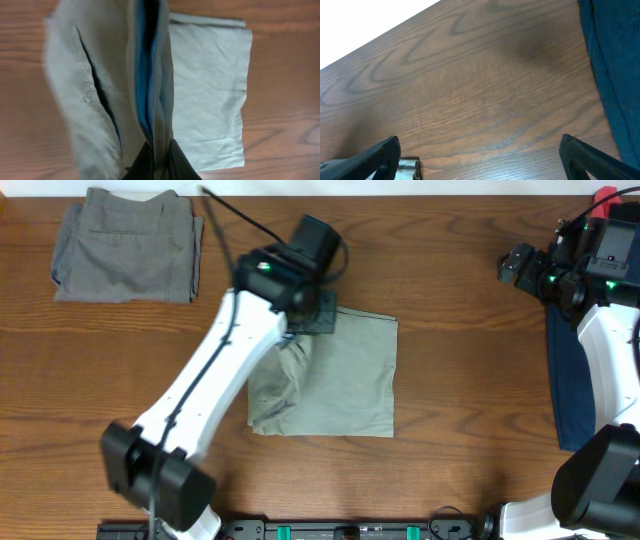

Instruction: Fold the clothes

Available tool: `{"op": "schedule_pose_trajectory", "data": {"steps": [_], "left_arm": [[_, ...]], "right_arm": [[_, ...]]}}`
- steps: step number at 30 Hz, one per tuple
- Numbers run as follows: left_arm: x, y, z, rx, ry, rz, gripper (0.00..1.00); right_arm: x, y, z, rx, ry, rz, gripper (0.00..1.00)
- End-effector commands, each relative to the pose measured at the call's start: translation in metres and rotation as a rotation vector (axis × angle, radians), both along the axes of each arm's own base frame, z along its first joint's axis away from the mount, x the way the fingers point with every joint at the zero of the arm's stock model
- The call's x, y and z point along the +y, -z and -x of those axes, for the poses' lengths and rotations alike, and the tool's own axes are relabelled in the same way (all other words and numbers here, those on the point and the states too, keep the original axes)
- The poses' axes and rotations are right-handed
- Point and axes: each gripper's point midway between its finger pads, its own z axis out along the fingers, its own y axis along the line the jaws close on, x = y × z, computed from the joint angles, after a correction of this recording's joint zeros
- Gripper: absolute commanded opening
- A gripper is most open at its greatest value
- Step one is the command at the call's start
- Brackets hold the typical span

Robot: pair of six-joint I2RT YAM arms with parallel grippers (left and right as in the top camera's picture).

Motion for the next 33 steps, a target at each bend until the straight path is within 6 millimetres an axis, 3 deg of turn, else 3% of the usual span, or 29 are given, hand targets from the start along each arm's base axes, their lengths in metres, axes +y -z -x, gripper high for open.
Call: {"op": "schedule_pose_trajectory", "data": {"steps": [1,12,17,20,33], "left_arm": [[-0.03,0.013,0.009,0.054,0.054,0.069,0.06],[-0.072,0.055,0.019,0.133,0.118,0.084,0.06],[-0.067,0.062,0.016,0.125,0.133,0.039,0.06],[-0.039,0.055,0.005,0.085,0.078,-0.054,0.06],[0.14,-0.013,-0.018,-0.019,-0.252,-0.355,0.06]], "right_arm": [[0.003,-0.001,-0.001,-0.003,-0.003,-0.006,0.99],[0.003,-0.002,-0.001,-0.003,-0.004,-0.006,0.99],[0.003,-0.001,-0.001,-0.003,-0.003,-0.006,0.99],[0.003,-0.001,-0.001,-0.003,-0.003,-0.006,0.99],[0.003,-0.001,-0.001,-0.003,-0.003,-0.006,0.99]]}}
